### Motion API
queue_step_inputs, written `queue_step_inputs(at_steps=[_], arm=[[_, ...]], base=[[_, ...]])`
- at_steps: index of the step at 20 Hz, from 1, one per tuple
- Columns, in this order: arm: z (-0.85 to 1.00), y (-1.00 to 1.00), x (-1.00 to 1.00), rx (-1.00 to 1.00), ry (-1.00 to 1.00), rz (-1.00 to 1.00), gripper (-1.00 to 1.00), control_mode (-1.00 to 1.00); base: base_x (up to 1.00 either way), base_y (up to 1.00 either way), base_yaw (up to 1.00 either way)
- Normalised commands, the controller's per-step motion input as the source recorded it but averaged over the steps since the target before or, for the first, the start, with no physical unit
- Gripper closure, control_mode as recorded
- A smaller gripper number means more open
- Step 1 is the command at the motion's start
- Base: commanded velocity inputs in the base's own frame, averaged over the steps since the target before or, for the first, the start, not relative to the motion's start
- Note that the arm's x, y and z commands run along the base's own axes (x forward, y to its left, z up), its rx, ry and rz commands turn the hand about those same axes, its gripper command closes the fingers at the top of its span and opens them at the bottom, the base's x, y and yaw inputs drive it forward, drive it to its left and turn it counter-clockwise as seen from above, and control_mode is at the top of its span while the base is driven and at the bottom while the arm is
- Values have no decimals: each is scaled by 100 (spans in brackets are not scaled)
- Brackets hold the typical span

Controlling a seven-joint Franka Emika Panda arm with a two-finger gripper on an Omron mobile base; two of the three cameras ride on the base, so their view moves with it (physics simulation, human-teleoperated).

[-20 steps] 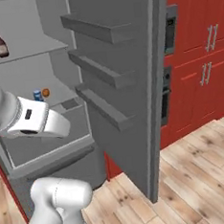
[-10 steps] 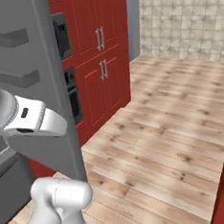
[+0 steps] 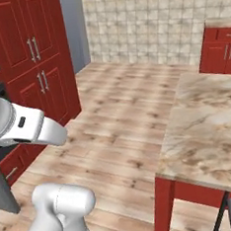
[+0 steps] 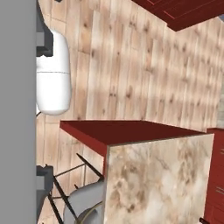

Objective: Place the ketchup and condiment bottle from the counter to the top shelf of the fridge. If the existing items in the fridge are on the top shelf, move them to other shelves.

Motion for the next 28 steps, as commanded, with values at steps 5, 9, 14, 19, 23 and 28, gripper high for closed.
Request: queue_step_inputs(at_steps=[5,9,14,19,23,28], arm=[[0,0,0,0,0,0,-100,100],[0,0,0,0,0,0,-100,100],[0,0,0,0,0,0,-100,100],[0,0,0,0,0,0,-100,100],[0,0,0,0,0,0,-100,100],[0,0,0,0,0,0,-100,100]], base=[[100,-4,-14],[100,22,-11],[100,3,-11],[100,1,-10],[100,0,-9],[100,0,-7]])
